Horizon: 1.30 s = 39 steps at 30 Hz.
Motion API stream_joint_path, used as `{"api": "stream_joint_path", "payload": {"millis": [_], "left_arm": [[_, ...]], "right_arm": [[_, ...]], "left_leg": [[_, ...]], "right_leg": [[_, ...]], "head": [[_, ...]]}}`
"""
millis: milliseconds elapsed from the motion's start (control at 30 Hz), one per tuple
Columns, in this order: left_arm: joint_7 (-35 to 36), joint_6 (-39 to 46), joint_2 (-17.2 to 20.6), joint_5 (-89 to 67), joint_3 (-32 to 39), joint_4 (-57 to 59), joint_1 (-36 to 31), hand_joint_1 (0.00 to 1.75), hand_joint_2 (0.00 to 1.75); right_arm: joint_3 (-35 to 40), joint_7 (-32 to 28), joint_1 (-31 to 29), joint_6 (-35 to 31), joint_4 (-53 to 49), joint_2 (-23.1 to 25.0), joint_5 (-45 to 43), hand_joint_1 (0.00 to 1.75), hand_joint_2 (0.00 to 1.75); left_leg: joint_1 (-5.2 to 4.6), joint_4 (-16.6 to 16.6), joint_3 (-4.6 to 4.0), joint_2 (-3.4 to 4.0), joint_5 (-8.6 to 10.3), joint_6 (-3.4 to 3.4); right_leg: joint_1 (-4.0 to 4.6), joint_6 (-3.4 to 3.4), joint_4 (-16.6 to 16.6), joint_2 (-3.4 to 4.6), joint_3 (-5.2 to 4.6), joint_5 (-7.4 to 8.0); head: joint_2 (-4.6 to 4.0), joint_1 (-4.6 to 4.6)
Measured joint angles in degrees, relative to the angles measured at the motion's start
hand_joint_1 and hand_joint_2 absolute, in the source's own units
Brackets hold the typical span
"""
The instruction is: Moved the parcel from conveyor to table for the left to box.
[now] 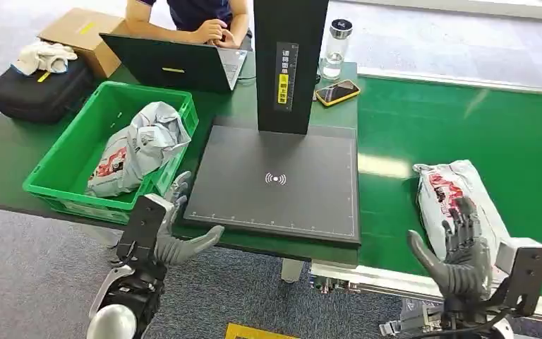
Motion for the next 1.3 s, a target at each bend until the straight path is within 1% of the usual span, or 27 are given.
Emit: {"api": "stream_joint_path", "payload": {"millis": [167,300,367,500,633,733,1033,1067,1233,1267,1300], "left_arm": [[-0.3,-0.6,0.0,-0.1,0.3,-0.1,0.0,0.00,1.75],[-0.8,-1.1,0.0,0.0,0.6,-0.1,-0.2,0.00,1.75],[-1.4,-1.3,0.0,0.3,0.9,0.0,-0.3,0.00,1.75],[-2.5,-1.5,0.0,0.7,1.4,0.5,-0.8,0.00,1.75],[-2.8,-1.9,0.0,1.0,1.5,1.1,-1.3,0.00,1.75],[-3.0,-1.9,0.0,1.0,1.5,1.5,-1.7,0.00,1.75],[-3.1,-2.2,0.3,1.0,1.6,2.4,-2.3,0.00,1.75],[-3.2,-2.2,0.3,1.0,1.6,2.4,-2.4,0.00,1.75],[-3.3,-2.5,0.4,1.0,1.6,2.8,-2.9,0.00,1.75],[-3.3,-2.6,0.4,1.0,1.6,2.9,-2.9,0.00,1.75],[-3.3,-2.6,0.4,1.0,1.6,2.9,-3.0,0.00,1.75]], "right_arm": [[-4.9,2.3,-2.7,2.0,1.7,-8.3,0.3,0.00,1.75],[-8.5,3.6,-3.4,4.9,3.6,-14.1,-0.6,0.00,1.75],[-10.9,3.8,-3.6,6.9,4.6,-17.0,-0.4,0.00,1.75],[-13.6,3.3,-3.5,13.1,6.7,-22.6,3.5,0.00,1.75],[-16.2,3.7,-3.7,16.7,8.5,-25.9,6.9,0.00,1.75],[-17.5,4.3,-4.6,17.4,10.2,-28.5,8.8,0.00,1.75],[-18.2,6.4,-9.9,20.2,16.8,-37.7,9.0,0.00,1.75],[-18.2,6.6,-10.5,20.7,17.4,-38.6,9.0,0.00,0.00],[-18.0,5.5,-11.4,24.0,19.9,-43.0,7.9,0.00,0.00],[-17.9,5.4,-11.4,24.5,20.2,-43.6,7.8,0.00,1.75],[-17.8,5.3,-11.3,25.2,20.5,-44.2,7.5,0.00,1.75]], "left_leg": [[-0.02,0.0,0.02,-0.02,-0.01,0.02],[-0.04,0.0,0.00,-0.02,-0.02,0.04],[-0.04,0.0,0.00,-0.03,-0.03,0.05],[-0.04,0.0,-0.02,-0.02,-0.04,0.05],[-0.04,0.0,-0.03,-0.02,-0.04,0.05],[-0.04,0.0,-0.03,-0.02,-0.04,0.05],[-0.06,0.0,-0.03,-0.02,-0.03,0.06],[-0.06,0.0,-0.03,-0.02,-0.03,0.06],[-0.06,0.0,-0.05,-0.02,-0.04,0.06],[-0.05,0.0,-0.05,-0.02,-0.04,0.06],[-0.06,0.0,-0.04,-0.02,-0.04,0.06]], "right_leg": [[-0.02,0.03,0.0,-0.01,0.01,0.02],[-0.03,0.03,0.0,-0.02,0.01,0.02],[-0.03,0.03,0.0,-0.02,-0.01,0.02],[-0.02,0.03,0.0,-0.02,-0.03,0.02],[-0.02,0.03,0.0,-0.01,-0.03,0.02],[-0.03,0.03,0.0,-0.01,-0.03,0.02],[-0.04,0.05,0.0,-0.01,-0.03,0.03],[-0.04,0.05,0.0,-0.01,-0.03,0.03],[-0.04,0.05,0.0,-0.02,-0.04,0.03],[-0.04,0.05,0.0,-0.02,-0.05,0.02],[-0.04,0.05,0.0,-0.02,-0.05,0.02]], "head": [[0.02,0.02],[0.00,0.02],[0.02,-0.02],[0.02,0.00],[0.02,0.00],[0.02,-0.02],[0.02,0.00],[0.02,0.00],[0.02,0.00],[0.02,0.00],[0.02,0.00]]}}
